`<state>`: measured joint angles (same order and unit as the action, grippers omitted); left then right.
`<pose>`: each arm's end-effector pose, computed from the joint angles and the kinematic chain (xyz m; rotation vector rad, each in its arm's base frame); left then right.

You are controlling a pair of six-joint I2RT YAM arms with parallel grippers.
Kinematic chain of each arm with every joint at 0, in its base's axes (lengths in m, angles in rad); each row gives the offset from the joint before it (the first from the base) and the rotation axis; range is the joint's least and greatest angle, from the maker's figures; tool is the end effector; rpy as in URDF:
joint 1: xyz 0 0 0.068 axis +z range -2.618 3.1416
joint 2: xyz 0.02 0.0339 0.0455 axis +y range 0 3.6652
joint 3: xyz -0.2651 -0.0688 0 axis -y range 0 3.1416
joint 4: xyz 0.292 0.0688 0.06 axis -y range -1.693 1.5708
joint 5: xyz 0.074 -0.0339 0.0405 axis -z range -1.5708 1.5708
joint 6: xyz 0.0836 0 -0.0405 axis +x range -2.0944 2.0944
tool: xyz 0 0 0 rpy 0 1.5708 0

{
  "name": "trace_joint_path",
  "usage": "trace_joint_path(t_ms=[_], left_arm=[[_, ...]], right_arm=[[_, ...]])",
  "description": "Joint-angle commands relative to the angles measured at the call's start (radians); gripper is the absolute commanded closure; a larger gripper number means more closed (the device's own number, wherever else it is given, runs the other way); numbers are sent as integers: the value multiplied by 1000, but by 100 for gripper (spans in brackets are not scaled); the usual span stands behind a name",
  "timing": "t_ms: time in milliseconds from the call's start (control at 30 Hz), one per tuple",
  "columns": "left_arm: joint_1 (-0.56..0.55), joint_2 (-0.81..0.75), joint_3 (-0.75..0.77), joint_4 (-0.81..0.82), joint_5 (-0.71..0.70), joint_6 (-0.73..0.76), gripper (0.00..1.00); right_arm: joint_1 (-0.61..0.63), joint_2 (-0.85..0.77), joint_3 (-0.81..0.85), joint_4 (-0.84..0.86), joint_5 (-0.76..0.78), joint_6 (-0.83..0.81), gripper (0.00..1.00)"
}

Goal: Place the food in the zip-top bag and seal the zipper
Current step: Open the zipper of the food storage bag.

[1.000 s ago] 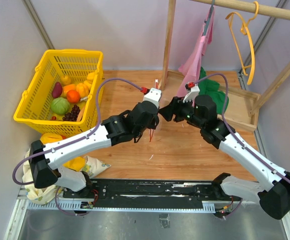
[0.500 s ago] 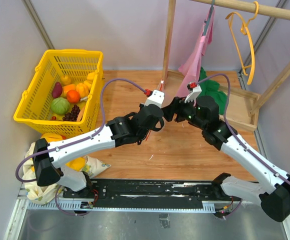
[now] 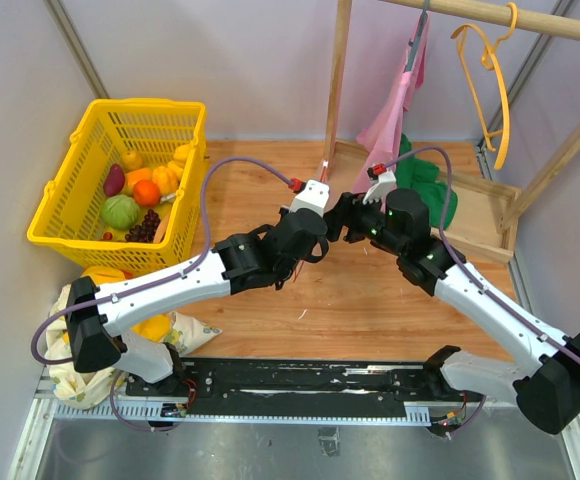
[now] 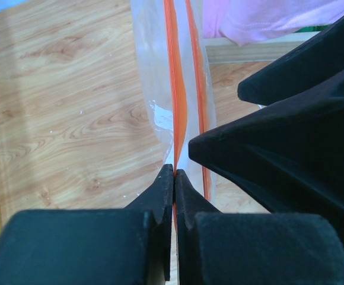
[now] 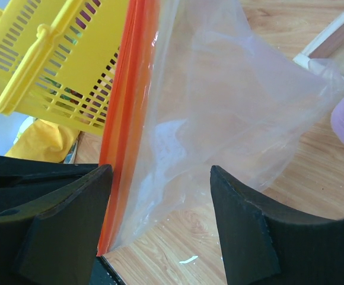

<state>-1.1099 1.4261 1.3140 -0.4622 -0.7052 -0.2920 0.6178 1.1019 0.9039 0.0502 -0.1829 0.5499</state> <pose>0.2239 -0.3290 0.3280 0.4196 1.9554 -0.1366 0.2788 0.2168 0.3284 -0.2056 1.8146 1.0045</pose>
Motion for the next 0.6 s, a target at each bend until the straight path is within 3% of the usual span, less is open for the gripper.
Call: trace_joint_path(t_ms=[0,300,567], left_arm=[[-13,6,27,41,-23,7,100],[-12,1,33,12,-91,-12,100],[-13,13,42,-2,-100,-30,100]], right_arm=[[27,20,39,2,-15,13,32],[29,7,62,-111,113,-11,36],[36,10,64,-79,83,2,35]])
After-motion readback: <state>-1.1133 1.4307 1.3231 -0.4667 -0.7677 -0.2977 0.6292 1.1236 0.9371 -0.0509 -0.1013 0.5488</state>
